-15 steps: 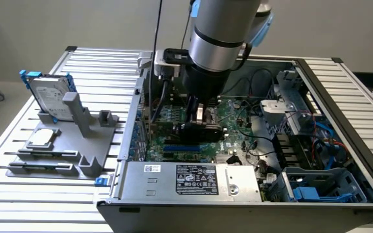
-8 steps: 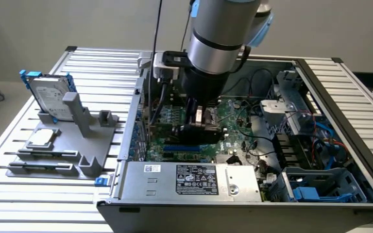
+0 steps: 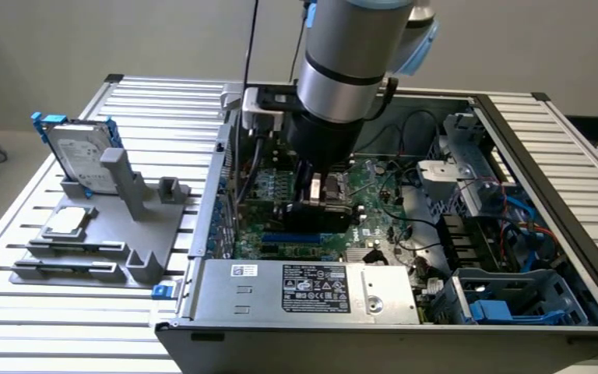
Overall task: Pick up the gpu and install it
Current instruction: 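Insert the gpu into the slot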
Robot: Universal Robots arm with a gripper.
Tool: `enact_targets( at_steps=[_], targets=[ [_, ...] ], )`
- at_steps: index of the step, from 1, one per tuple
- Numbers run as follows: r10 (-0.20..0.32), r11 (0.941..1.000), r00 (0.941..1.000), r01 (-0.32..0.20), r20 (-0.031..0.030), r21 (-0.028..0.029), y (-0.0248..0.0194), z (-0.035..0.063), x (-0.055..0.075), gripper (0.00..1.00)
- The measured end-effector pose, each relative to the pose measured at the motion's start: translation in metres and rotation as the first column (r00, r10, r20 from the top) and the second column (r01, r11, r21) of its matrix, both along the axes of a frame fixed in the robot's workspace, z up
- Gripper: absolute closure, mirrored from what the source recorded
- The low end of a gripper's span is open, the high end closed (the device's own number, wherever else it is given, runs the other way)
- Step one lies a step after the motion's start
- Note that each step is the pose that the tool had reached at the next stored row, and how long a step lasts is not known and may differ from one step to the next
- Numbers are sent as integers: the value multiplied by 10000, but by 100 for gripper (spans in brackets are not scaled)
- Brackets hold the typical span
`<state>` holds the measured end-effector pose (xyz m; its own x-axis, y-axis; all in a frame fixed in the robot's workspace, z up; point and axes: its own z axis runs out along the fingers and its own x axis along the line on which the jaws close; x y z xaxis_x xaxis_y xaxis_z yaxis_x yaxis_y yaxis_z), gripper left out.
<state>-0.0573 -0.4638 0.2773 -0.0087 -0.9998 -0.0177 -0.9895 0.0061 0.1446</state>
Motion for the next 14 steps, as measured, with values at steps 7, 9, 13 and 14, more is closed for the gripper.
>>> enact_targets(
  at_steps=[7,9,13,14],
  targets=[
    [-5,10000,10000,5,0,0,-10,-23,-22,73],
    [-9,10000,10000,9,-1,-2,-11,-31,-32,73],
    [-41,10000,10000,41,0,-1,-11,-46,-49,73],
    [-54,10000,10000,54,0,-2,-11,-49,-52,73]
  ],
)
